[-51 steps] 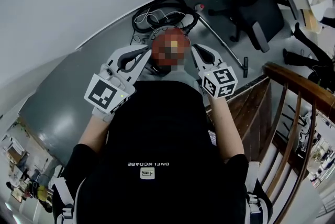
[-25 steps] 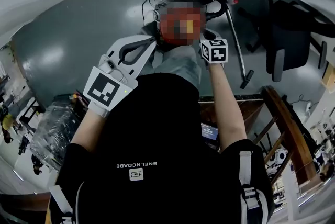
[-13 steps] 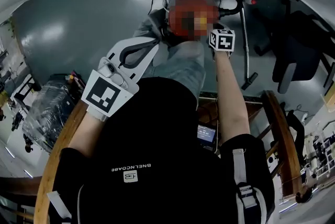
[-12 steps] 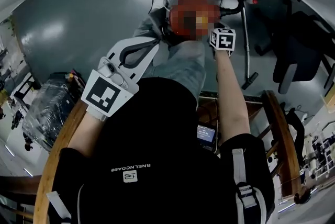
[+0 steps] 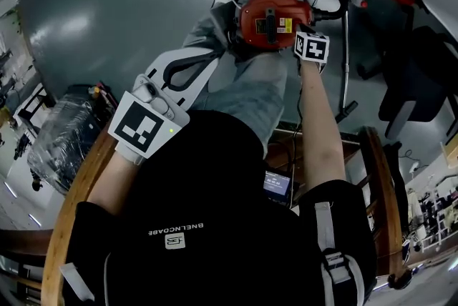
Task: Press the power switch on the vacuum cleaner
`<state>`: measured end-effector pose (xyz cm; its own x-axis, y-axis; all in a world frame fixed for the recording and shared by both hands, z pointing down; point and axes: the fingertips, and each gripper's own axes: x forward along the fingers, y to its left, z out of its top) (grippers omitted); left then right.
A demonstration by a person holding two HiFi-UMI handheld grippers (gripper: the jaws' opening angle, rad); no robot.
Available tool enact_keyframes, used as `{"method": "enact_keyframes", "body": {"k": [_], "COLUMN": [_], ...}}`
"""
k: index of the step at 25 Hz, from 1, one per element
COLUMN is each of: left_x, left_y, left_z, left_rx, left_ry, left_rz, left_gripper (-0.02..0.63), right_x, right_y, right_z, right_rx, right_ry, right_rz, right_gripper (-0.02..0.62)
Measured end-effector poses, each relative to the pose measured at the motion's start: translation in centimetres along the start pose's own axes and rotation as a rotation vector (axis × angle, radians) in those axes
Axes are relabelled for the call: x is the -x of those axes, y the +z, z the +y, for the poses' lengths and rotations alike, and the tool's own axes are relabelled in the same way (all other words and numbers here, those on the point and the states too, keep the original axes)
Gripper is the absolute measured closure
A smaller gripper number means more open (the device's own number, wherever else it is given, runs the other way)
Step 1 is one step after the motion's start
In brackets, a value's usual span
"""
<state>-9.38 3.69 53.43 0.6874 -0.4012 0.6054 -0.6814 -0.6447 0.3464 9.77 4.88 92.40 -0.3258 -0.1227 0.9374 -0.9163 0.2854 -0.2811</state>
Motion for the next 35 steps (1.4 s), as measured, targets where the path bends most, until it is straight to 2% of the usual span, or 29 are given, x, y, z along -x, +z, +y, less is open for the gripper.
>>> {"method": "enact_keyframes", "body": {"k": [4, 15, 25, 30, 35], "left_x": [-0.4, 0.1, 0.5, 0.9, 1.9], "left_y": [-1.0, -2.2, -2.4, -1.8, 0.5], "left_z": [0.7, 2.2, 2.4, 2.1, 1.4], "left_rx": [-0.028, -0.048, -0.044, -0.063, -0.107], "left_ry": [-0.014, -0.033, -0.04, -0.053, -0.052], "left_rz": [0.041, 0.085, 0.077, 0.071, 0.047], "left_gripper": [0.592, 0.592, 0.592, 0.592, 0.592], "right_x": [-1.8, -4.6, -4.4, -2.5, 1.7], "right_y": [-0.3, -0.6, -0.5, 0.1, 1.9], "right_z": [-0.5, -1.4, -1.3, -0.7, 0.5], "right_rx": [0.008, 0.014, 0.016, 0.022, 0.009], "right_ry": [-0.014, -0.065, -0.078, -0.086, -0.079], "right_rz": [0.025, 0.076, 0.07, 0.041, -0.039], "right_gripper": [0.557, 0.557, 0.557, 0.557, 0.557]}}
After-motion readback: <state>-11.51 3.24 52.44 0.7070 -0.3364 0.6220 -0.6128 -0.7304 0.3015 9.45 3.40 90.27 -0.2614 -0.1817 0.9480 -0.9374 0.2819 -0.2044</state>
